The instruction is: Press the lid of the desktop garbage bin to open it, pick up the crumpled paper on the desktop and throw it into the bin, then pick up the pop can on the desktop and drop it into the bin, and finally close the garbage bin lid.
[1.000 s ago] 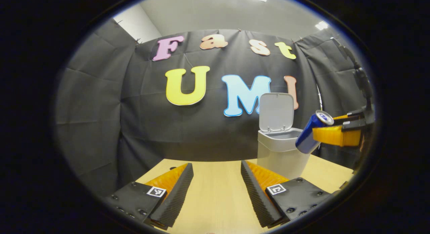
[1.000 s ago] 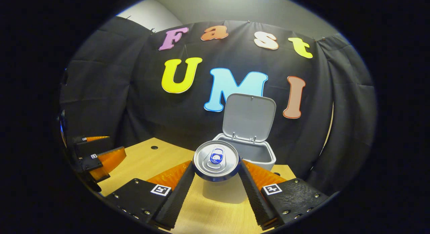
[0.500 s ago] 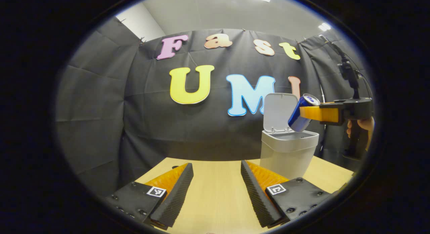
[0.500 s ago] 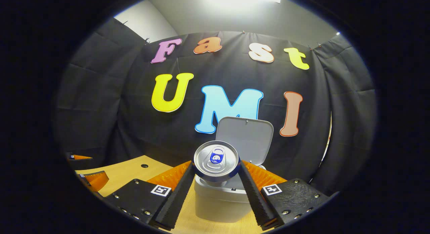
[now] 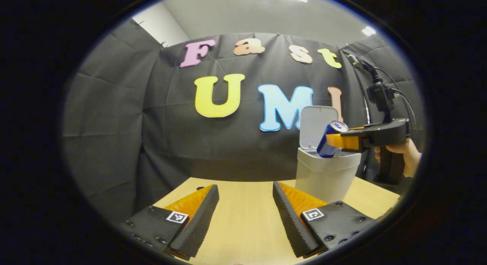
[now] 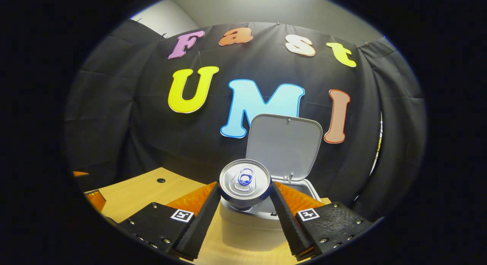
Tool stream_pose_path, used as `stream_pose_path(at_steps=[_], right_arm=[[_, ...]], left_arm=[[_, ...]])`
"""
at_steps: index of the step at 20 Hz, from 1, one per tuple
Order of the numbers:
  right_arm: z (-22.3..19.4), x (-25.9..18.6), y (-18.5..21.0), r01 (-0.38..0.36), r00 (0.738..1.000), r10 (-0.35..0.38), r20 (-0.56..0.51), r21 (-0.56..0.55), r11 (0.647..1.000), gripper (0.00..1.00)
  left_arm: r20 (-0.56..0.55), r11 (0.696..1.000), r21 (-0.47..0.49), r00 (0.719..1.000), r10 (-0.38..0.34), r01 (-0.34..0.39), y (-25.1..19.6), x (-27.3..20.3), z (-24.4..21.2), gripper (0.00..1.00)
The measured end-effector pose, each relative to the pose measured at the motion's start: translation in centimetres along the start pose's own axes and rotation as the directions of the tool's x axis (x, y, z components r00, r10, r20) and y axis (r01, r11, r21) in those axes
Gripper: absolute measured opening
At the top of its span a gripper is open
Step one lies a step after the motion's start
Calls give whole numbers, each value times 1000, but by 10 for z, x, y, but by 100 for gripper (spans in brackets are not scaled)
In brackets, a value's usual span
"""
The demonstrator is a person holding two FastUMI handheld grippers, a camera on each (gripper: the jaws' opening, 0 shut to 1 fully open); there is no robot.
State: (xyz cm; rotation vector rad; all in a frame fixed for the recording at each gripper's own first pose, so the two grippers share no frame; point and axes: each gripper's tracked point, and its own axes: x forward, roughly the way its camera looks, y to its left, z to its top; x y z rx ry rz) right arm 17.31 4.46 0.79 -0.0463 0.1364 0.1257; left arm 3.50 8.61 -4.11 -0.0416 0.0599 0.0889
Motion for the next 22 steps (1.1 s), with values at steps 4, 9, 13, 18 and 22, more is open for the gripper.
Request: stream_pose_path(at_steps=[4, 9, 13, 18, 22], right_arm=[[-14, 9, 0, 6, 999, -5, -50, 8, 1000, 84], [-8, 8, -4, 11, 999, -10, -37, 29, 1000, 86], [-8, 7, -6, 6, 999, -4, -36, 42, 999, 86], [18, 9, -20, 27, 1000, -28, 3, 23, 999, 86], [41, 20, -36, 54, 998, -55, 15, 28, 998, 86]], left_arm=[[4, 1000, 6, 1000, 2, -2, 0, -2, 3, 93], [-6, 1000, 0, 1000, 6, -6, 1, -5, -1, 93], [0, 1000, 0, 1000, 7, -7, 2, -6, 1, 90], [4, 1000, -5, 1000, -10, 10, -5, -3, 1, 93], [15, 999, -8, 999, -34, 34, -12, 6, 2, 93]])
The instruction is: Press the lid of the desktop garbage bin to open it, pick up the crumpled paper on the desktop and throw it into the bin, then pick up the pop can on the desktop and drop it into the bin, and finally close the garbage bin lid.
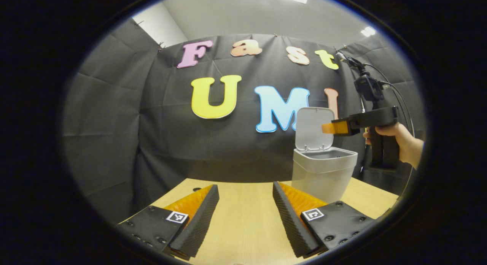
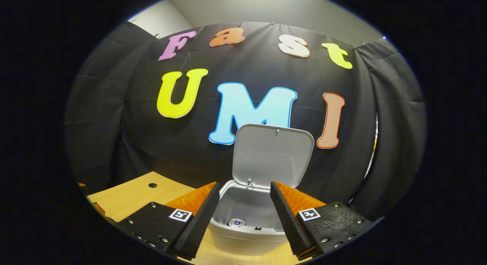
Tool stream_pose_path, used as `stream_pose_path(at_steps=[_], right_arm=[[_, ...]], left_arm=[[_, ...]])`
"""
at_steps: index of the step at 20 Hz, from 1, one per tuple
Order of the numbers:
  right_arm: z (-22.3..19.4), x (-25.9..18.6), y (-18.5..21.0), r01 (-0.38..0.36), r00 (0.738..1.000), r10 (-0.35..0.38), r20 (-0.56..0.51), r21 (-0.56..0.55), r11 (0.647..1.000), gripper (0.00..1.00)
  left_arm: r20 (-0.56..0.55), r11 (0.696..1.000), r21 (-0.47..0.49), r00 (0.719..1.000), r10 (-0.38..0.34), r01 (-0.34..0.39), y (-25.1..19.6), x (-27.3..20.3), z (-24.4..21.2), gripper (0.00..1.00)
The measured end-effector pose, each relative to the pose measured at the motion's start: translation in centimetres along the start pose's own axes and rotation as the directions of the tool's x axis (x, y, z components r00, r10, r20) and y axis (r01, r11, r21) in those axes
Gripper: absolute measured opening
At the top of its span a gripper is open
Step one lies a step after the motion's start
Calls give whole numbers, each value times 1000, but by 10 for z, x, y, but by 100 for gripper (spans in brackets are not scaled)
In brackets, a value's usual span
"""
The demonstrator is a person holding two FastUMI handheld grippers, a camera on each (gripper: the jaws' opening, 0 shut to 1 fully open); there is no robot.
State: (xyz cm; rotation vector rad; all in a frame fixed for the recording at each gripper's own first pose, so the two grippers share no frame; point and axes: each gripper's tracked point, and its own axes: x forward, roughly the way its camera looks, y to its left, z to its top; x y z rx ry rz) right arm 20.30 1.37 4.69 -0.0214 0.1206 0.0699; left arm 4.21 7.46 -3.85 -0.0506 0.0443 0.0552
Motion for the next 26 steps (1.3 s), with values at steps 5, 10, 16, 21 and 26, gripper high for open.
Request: stream_pose_path(at_steps=[5, 10, 16, 21, 26], right_arm=[[25, 22, -19, 40, 999, -41, 17, 10, 999, 86], [42, 42, -25, 60, 998, -60, 16, -6, 998, 86], [76, 70, -36, 78, 996, -78, 35, 14, 997, 86], [104, 92, -54, 109, 991, -111, 76, 22, 994, 86], [108, 112, -70, 128, 990, -131, 59, 56, 990, 86]], left_arm=[[20, 999, 5, 999, -46, 45, -12, 28, 2, 93], [-11, 995, -19, 995, -99, 98, -25, 58, -4, 93], [-34, 994, 5, 993, -113, 113, -31, 71, 6, 93], [-39, 995, 1, 994, -102, 102, -31, 72, 13, 93], [-42, 995, -3, 994, -96, 96, -32, 73, 17, 96]])
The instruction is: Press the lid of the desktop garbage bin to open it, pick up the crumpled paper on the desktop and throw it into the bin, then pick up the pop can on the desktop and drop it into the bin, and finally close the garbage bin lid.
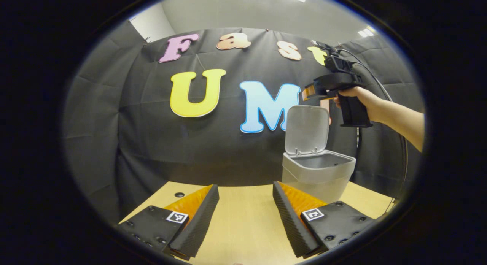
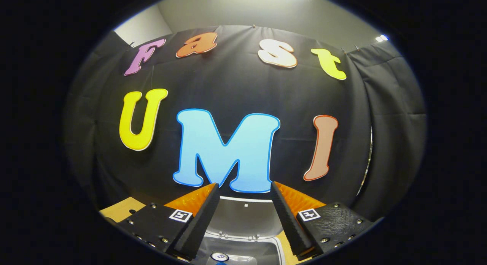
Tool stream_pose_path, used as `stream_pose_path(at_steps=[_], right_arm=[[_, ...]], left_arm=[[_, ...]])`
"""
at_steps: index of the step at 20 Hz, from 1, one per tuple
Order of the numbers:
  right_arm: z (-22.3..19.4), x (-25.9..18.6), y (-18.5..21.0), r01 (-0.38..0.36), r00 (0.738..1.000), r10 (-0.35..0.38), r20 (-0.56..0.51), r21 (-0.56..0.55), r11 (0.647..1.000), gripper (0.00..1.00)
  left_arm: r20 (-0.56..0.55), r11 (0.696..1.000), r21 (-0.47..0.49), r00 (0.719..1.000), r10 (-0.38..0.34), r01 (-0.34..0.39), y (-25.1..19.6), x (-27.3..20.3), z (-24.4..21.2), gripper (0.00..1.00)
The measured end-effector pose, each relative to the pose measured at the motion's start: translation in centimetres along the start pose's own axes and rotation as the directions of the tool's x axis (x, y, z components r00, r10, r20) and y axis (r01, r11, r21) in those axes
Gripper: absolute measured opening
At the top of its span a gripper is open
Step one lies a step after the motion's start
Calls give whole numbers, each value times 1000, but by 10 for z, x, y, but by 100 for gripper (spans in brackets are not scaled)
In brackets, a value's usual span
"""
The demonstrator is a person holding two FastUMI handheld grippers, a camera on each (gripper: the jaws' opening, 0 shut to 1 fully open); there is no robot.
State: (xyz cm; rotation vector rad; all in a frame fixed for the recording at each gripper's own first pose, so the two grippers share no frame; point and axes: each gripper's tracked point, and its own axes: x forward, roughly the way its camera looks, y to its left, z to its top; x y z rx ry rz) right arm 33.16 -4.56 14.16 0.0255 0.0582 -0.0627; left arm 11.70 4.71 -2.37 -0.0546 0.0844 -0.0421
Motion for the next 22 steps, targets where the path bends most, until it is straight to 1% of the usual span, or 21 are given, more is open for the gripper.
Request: stream_pose_path(at_steps=[2, 3, 5, 6, 7, 8, 9, 10, 15, 16, 17, 18, 21, 22], right_arm=[[-2, 9, -3, 7, 1000, -7, -22, 11, 1000, 86], [-3, 14, -3, 6, 1000, -6, -26, 12, 1000, 86], [-6, 17, -3, 1, 999, -1, -40, 21, 1000, 86], [-9, 18, -2, -3, 999, 5, -50, 24, 1000, 89], [-14, 18, -3, -5, 998, 7, -65, 24, 1000, 86], [-15, 17, -2, -12, 998, 14, -69, 30, 999, 86], [-14, 18, -3, -9, 998, 11, -70, 35, 999, 84], [-15, 16, -3, -15, 997, 18, -75, 40, 999, 86], [-20, 1, -1, -35, 998, 38, -46, 67, 997, 87], [-21, -3, -1, -41, 999, 43, -33, 69, 997, 87], [-23, -6, -1, -46, 999, 48, -26, 73, 996, 87], [-24, -11, -1, -52, 998, 54, -26, 83, 995, 87], [-29, -25, 0, -60, 997, 63, -36, 84, 995, 87], [-32, -29, 0, -60, 997, 64, -40, 81, 995, 87]], left_arm=[[8, 1000, 4, 1000, 4, -4, -1, -1, 5, 96], [11, 1000, 7, 1000, 6, -6, -1, 0, 5, 93], [10, 1000, 1, 1000, 11, -11, 0, -2, 4, 93], [7, 1000, -3, 1000, 16, -16, 1, -3, 4, 93], [5, 1000, -5, 1000, 21, -21, 2, -4, 4, 96], [5, 1000, -7, 1000, 25, -25, 2, -6, 4, 93], [5, 1000, -9, 1000, 28, -28, 4, -7, 5, 93], [8, 999, -12, 1000, 30, -30, 5, -8, 4, 93], [38, 999, 0, 999, 33, -33, 4, -16, -1, 93], [44, 1000, 3, 999, 27, -27, 2, -19, -5, 96], [45, 1000, 8, 999, 20, -21, -1, -21, -11, 90], [42, 1000, 11, 999, 16, -17, -2, -22, -15, 93], [42, 1000, 5, 999, 10, -10, -4, -30, -18, 90], [45, 1000, 6, 999, 13, -13, -3, -33, -18, 96]])
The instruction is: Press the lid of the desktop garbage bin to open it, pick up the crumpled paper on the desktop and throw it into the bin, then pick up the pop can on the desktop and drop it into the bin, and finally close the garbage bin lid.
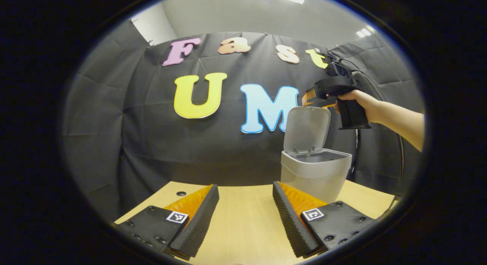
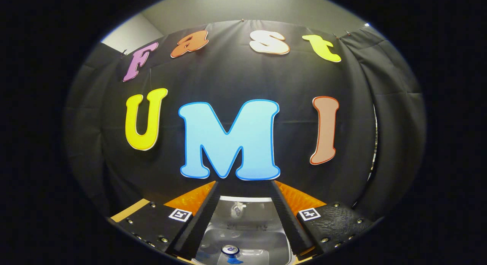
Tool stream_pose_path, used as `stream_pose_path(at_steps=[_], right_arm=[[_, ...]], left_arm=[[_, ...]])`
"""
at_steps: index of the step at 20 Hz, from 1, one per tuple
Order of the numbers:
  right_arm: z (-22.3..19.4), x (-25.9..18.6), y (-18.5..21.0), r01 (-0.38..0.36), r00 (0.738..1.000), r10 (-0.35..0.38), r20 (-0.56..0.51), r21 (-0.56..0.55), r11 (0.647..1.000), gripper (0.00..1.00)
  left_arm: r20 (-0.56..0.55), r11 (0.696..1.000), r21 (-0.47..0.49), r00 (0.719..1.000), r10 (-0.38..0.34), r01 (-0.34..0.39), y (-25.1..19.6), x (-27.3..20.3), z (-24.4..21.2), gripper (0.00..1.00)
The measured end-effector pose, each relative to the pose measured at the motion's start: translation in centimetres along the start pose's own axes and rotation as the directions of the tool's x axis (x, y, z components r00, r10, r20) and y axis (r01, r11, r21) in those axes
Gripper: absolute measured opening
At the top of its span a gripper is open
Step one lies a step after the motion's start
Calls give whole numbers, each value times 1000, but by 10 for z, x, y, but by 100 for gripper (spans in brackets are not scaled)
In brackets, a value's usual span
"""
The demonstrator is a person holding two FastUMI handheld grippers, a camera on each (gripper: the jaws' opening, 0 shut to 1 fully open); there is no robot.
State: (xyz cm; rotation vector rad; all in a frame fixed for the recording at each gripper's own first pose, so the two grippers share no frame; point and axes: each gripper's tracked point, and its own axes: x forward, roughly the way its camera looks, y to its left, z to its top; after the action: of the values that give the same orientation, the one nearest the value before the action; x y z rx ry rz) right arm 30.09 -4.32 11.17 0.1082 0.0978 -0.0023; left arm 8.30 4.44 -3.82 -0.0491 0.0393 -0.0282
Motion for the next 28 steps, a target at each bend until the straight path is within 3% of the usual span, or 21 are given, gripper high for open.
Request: stream_pose_path(at_steps=[16, 28], right_arm=[[-49, -61, 7, 31, 999, -30, -41, 17, 999, 87], [-124, -64, 10, 24, 988, -18, -152, 40, 999, 87]], left_arm=[[2, 1000, 17, 1000, -7, 7, -3, -39, 3, 93], [-22, 999, 33, 1000, -15, 15, -5, -44, -6, 93]])
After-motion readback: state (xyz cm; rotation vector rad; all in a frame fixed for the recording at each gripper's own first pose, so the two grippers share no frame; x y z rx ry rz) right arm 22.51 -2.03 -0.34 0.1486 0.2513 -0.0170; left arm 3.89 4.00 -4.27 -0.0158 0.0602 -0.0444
